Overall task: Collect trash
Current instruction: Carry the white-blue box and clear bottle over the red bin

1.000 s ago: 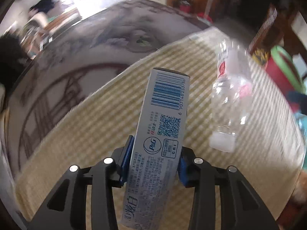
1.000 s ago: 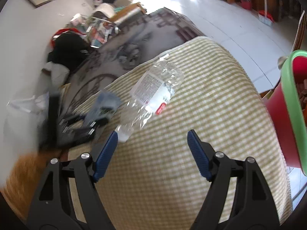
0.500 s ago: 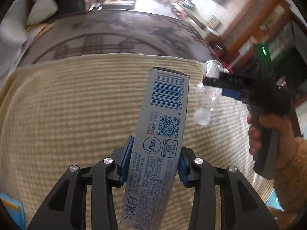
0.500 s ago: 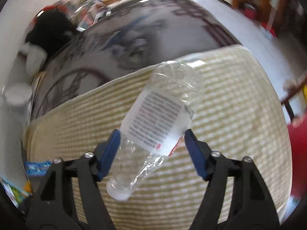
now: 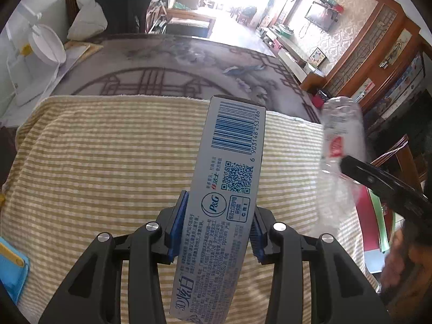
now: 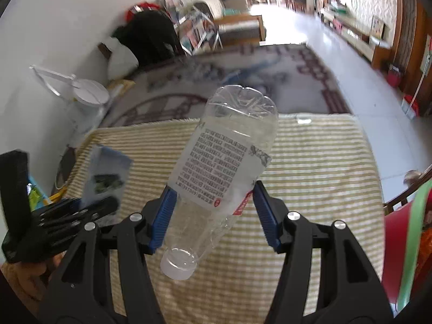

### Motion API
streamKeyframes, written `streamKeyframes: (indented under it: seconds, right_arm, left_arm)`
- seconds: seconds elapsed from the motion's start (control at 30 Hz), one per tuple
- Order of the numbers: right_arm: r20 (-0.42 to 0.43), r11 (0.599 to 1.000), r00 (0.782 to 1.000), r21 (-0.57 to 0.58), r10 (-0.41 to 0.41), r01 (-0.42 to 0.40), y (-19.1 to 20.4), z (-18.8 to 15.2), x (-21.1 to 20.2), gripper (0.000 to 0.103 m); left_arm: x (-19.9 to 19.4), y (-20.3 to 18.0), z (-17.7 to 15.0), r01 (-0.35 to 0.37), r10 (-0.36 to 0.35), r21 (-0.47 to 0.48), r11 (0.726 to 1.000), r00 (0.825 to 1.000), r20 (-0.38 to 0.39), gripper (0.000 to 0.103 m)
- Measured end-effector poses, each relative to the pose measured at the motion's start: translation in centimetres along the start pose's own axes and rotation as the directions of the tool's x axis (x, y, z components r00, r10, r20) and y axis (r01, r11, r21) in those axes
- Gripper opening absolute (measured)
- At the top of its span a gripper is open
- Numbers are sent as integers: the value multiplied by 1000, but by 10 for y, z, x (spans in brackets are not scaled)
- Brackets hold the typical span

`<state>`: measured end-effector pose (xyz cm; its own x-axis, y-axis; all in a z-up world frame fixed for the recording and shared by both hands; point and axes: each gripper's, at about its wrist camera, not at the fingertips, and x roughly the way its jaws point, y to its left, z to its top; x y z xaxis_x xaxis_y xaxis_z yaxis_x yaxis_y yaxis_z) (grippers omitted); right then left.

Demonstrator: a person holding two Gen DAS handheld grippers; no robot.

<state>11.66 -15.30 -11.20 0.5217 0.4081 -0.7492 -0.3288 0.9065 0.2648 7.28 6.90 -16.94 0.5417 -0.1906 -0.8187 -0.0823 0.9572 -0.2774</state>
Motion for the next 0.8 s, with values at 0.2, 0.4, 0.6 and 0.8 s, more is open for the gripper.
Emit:
streamKeyframes:
  seconds: [0.2, 0.4, 0.6, 0.8]
  right_arm:
    - [44, 1000, 999, 3, -29, 28, -9, -19, -34, 57]
    - [49, 1000, 998, 3, -30, 30, -25, -33, -48, 57]
    - [37, 999, 999, 40, -13, 12, -43, -52, -60, 57]
    - [25, 998, 999, 50, 28, -29, -41, -71, -58, 57]
  left_arm:
    - [-8, -29, -10, -10, 10, 9, 1000, 1000, 26, 38]
    - [-4, -51, -24, -22, 22, 20, 1000, 1000, -1, 38]
    - [2, -77, -24, -25, 25, 28, 999, 1000, -13, 38]
    - [16, -89, -27, -72, 75, 42, 997, 994, -74, 38]
